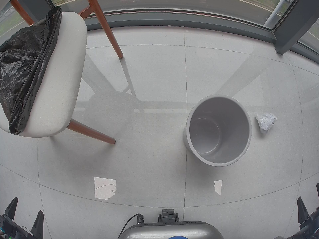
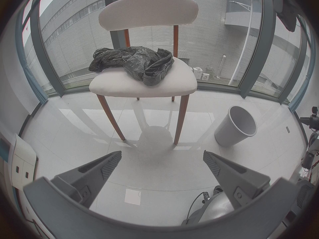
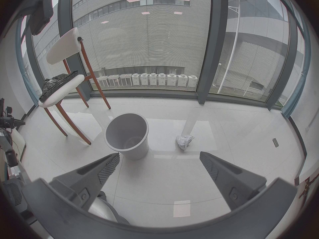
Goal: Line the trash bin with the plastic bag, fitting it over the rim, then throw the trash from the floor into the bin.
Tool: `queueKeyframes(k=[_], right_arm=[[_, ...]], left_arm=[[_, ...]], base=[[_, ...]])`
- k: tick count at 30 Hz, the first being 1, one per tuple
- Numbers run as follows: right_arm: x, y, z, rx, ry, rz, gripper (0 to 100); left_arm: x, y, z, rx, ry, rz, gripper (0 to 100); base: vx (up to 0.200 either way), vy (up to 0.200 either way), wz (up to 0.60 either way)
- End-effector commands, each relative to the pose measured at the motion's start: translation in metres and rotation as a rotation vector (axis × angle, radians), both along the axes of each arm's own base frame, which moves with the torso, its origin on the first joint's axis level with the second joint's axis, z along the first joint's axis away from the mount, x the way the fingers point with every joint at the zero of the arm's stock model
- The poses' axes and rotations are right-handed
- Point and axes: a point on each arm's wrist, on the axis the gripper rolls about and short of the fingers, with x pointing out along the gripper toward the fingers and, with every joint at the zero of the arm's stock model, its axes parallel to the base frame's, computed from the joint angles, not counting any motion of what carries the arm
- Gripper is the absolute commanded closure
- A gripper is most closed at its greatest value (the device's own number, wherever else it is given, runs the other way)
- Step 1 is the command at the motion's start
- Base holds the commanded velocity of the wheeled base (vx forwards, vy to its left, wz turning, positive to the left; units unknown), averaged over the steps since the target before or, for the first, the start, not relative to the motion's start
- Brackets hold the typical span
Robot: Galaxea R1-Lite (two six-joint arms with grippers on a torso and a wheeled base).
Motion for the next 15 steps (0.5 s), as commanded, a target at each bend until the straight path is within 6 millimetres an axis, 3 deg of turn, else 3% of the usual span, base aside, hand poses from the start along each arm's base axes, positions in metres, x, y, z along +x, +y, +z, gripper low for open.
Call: queueKeyframes(k=[1,15], right_arm=[[0.0001,0.0,-0.0053,-0.001,0.001,0.002,0],[0.0001,0.0001,-0.0053,0.019,0.002,0.004,0]], left_arm=[[0.0011,0.0,-0.0045,0.0,0.018,-0.001,0],[0.0011,0.0,-0.0045,0.003,0.018,-0.001,0]], base=[[0.0,0.0,0.0],[0.0,0.0,0.0]])
